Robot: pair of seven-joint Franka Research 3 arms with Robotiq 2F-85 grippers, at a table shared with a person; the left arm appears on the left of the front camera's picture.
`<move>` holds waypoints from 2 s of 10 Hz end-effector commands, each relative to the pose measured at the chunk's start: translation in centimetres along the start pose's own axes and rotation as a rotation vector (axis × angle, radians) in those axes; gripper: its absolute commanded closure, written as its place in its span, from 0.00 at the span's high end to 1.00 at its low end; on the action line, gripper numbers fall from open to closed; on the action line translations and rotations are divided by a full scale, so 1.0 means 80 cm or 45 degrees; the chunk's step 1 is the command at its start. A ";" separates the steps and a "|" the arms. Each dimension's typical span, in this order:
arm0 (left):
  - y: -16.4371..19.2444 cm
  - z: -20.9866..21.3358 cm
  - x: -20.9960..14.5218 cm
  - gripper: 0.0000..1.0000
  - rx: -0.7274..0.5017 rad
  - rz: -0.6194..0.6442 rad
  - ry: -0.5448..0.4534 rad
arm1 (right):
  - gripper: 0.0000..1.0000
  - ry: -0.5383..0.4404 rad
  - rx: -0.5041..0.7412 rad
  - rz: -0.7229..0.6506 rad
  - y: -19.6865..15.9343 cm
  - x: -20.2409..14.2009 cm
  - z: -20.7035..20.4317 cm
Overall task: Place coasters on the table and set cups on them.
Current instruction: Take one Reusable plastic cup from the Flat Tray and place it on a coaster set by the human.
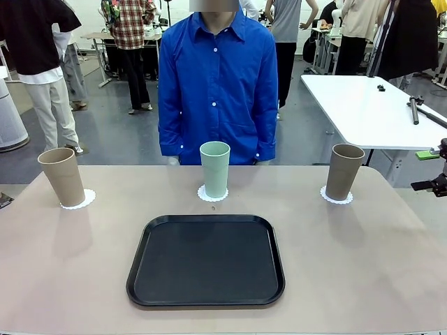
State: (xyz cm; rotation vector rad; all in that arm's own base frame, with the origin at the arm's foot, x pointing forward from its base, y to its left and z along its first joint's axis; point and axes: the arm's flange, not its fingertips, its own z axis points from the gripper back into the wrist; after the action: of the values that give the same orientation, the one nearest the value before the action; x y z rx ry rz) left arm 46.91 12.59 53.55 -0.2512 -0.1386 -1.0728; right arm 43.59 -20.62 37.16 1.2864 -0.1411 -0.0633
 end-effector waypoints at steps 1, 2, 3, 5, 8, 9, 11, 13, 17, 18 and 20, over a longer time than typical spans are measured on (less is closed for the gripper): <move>0.006 0.004 0.003 1.00 -0.024 -0.009 0.001 | 1.00 0.000 0.001 -0.001 0.000 -0.001 0.001; 0.006 0.004 0.003 1.00 -0.024 -0.009 0.001 | 1.00 0.000 0.001 -0.001 0.000 -0.001 0.001; 0.006 0.004 0.003 1.00 -0.024 -0.009 0.001 | 1.00 0.000 0.001 -0.001 0.000 -0.001 0.001; 0.006 0.004 0.003 1.00 -0.024 -0.009 0.001 | 1.00 0.000 0.001 -0.001 0.000 -0.001 0.001; 0.004 -0.001 0.002 1.00 -0.008 -0.001 0.002 | 1.00 0.000 0.001 -0.001 0.000 -0.001 0.001; -0.029 -0.010 -0.016 1.00 0.095 0.170 0.040 | 1.00 0.000 0.001 -0.001 0.000 -0.001 0.001; -0.082 -0.028 -0.042 1.00 0.105 0.397 0.053 | 1.00 0.000 0.001 -0.001 0.000 -0.001 0.001; -0.118 -0.038 -0.041 1.00 0.155 0.473 0.121 | 1.00 0.000 0.001 -0.001 0.000 -0.001 0.001; -0.114 -0.035 -0.050 1.00 0.123 0.476 0.078 | 1.00 0.000 0.001 -0.001 0.000 -0.001 0.001; -0.138 -0.044 -0.050 1.00 0.124 0.500 0.063 | 1.00 0.000 0.001 -0.001 0.000 -0.001 0.001; -0.093 -0.021 -0.099 1.00 -0.009 0.595 -0.477 | 1.00 0.000 0.001 -0.001 0.000 -0.001 0.001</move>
State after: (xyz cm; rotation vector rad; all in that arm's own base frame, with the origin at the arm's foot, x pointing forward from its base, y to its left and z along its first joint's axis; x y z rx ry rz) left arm 35.56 12.95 50.92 -0.3247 -0.2315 -0.5907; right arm 43.58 -20.64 37.16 1.2865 -0.1413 -0.0639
